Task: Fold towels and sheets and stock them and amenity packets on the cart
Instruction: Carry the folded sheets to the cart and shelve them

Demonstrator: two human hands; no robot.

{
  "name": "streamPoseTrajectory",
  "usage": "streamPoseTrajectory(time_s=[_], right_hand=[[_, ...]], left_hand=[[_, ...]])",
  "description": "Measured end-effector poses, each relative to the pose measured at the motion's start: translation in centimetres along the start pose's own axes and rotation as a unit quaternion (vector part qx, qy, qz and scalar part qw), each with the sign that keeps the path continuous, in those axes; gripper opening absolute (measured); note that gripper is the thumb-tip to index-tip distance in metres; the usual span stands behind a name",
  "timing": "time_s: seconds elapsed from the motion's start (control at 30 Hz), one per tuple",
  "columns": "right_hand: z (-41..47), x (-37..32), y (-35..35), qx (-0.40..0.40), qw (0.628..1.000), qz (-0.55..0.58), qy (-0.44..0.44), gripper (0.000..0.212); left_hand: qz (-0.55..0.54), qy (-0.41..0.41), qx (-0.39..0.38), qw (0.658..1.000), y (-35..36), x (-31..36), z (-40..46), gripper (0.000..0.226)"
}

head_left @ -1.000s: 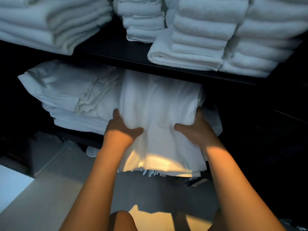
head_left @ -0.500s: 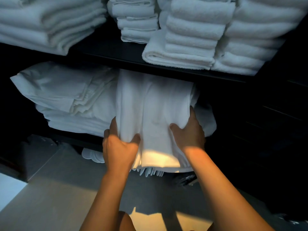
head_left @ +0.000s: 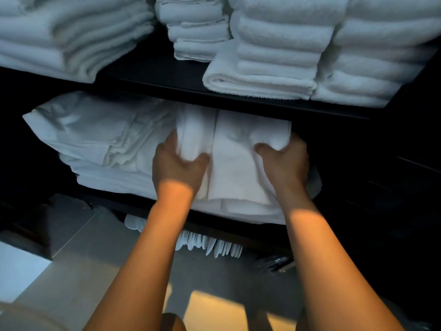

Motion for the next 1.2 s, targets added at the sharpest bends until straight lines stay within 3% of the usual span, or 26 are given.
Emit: streamPoseTrajectory(time_s=[0.17, 0.27, 0.4, 0.53, 0.63, 0.7, 0.8, 0.87, 0.97, 1.2], right_hand=[[1.7, 1.3, 0.0, 0.029, 0.999, 0.018, 0.016, 0.074], [2.6, 3.0, 1.2, -0.018, 0.999, -0.008, 0.032, 0.073], [2.5, 4.5, 1.4, -0.052, 0.997, -0.036, 0.047, 0.082], [1.0, 3.4, 0.4, -0.084, 0.981, -0.176, 0.002, 0.087], [-0.8, 1.3, 0.4, -0.120, 0.941, -0.310, -0.056, 0.092], [-2.4, -1.0, 1.4, -0.141, 0.912, -0.357, -0.140, 0.087], [-5.4, -4.7, 4.3, -0.207, 0.882, -0.290, -0.308, 0.074], [-7.5, -5.3, 6.6, -0.296, 0.857, -0.217, -0.361, 0.079], [-8.1, -3.6, 8.2, -0.355, 0.833, -0.217, -0.365, 0.090], [-5.5, 0.2, 6.0, -0.317, 0.838, -0.259, -0.360, 0.111]], left_hand=[[0.027, 0.067, -0.018, 0.997, 2.2, 3.7, 2.8, 0.074], [0.054, 0.011, -0.056, 0.997, 3.5, 0.6, 5.0, 0.073], [0.053, -0.073, -0.096, 0.991, 2.9, -3.0, 7.5, 0.042], [0.103, -0.022, -0.073, 0.992, 3.0, -3.1, 6.2, 0.052], [0.072, -0.032, -0.090, 0.993, 2.9, -4.1, 5.1, 0.071], [0.057, -0.024, -0.119, 0.991, 2.5, -4.7, 5.0, 0.077], [0.043, 0.000, -0.155, 0.987, 1.9, -5.0, 4.7, 0.071], [0.017, 0.017, -0.154, 0.988, 1.4, -4.8, 4.6, 0.056], [0.009, 0.031, -0.141, 0.989, 1.1, -4.2, 5.2, 0.044], [-0.015, 0.006, -0.180, 0.983, 1.5, -5.4, 6.4, 0.049]])
Point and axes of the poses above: each hand's wrist, its own z-axis towards the middle knuckle, its own y-axis out of the palm, x = y × z, the point moved 10 cm from there along z, towards the middle knuckle, and after that the axes turned 15 degrees about -y, right-handed, at the moved point
